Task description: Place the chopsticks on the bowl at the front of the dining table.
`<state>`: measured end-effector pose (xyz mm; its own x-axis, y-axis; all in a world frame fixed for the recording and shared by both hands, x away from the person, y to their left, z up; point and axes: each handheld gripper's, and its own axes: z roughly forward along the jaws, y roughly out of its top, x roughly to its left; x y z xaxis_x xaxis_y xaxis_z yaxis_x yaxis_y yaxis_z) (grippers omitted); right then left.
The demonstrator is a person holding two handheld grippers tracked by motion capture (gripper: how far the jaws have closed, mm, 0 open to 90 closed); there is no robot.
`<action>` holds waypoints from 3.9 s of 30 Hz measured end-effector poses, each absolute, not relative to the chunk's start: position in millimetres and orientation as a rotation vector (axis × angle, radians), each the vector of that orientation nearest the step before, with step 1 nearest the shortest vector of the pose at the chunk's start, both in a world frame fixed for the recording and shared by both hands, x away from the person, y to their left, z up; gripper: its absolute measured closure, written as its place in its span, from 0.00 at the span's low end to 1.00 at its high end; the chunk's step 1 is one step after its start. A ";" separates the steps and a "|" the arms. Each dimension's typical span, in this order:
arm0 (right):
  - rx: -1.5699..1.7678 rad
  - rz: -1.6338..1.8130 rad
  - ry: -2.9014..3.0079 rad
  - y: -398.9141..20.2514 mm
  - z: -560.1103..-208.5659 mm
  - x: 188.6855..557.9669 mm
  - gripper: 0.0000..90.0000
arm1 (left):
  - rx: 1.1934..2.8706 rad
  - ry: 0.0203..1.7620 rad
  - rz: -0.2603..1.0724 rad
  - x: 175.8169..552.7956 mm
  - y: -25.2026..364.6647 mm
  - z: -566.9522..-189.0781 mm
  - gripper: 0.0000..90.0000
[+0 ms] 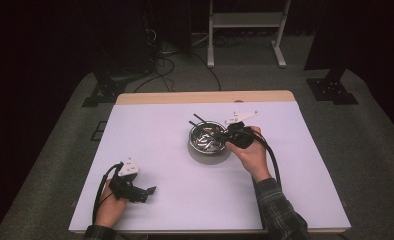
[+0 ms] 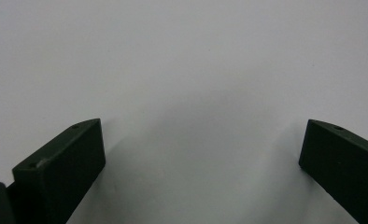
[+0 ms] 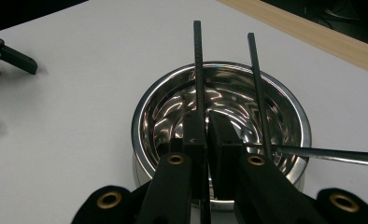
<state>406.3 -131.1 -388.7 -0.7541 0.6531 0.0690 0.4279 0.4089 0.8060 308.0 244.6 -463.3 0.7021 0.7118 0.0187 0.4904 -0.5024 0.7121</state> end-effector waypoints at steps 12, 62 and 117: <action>0.989 1.249 2.418 -113.3 -401.3 421.9 0.95 | 2.207 0.911 0.406 308.1 244.7 -463.2 0.00; 0.957 1.260 2.367 -128.7 -378.7 406.4 1.00 | 2.205 0.913 0.408 307.9 244.5 -463.3 0.00; 1.060 1.221 2.402 -215.8 -419.2 383.5 1.00 | 2.203 0.914 0.405 308.0 244.5 -463.4 0.00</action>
